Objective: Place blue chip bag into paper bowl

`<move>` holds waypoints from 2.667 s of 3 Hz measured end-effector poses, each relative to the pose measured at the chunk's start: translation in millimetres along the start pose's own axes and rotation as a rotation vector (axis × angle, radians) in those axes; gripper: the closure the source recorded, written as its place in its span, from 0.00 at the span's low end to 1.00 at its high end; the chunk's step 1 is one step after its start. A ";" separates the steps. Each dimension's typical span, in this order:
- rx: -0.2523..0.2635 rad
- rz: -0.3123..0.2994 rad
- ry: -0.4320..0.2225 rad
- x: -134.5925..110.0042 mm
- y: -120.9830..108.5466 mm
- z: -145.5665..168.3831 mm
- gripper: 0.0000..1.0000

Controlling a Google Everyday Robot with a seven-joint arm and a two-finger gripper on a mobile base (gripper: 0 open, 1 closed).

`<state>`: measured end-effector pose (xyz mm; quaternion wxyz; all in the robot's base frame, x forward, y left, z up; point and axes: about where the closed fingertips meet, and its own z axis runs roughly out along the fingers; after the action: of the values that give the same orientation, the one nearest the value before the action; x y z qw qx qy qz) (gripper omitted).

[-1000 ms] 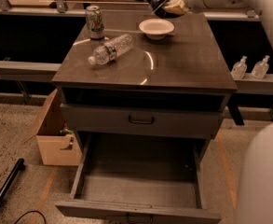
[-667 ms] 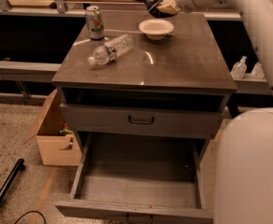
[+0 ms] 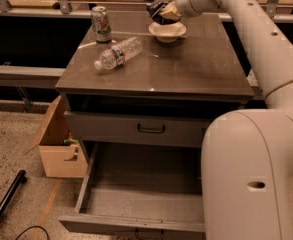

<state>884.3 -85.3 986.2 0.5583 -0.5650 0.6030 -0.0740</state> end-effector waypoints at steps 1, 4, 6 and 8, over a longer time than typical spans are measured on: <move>0.015 -0.017 0.023 7.8 -2.1 17.4 1.00; -0.026 -0.025 0.093 33.2 10.0 42.9 0.35; -0.073 -0.012 0.130 34.1 12.9 25.1 0.00; -0.088 0.045 0.169 44.5 -5.5 -63.3 0.00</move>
Offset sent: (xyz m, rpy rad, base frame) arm 0.0610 -0.0056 -0.0232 -0.0849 0.0013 -0.0570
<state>851.3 -155.5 987.0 0.4815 -0.5671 0.6631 -0.0825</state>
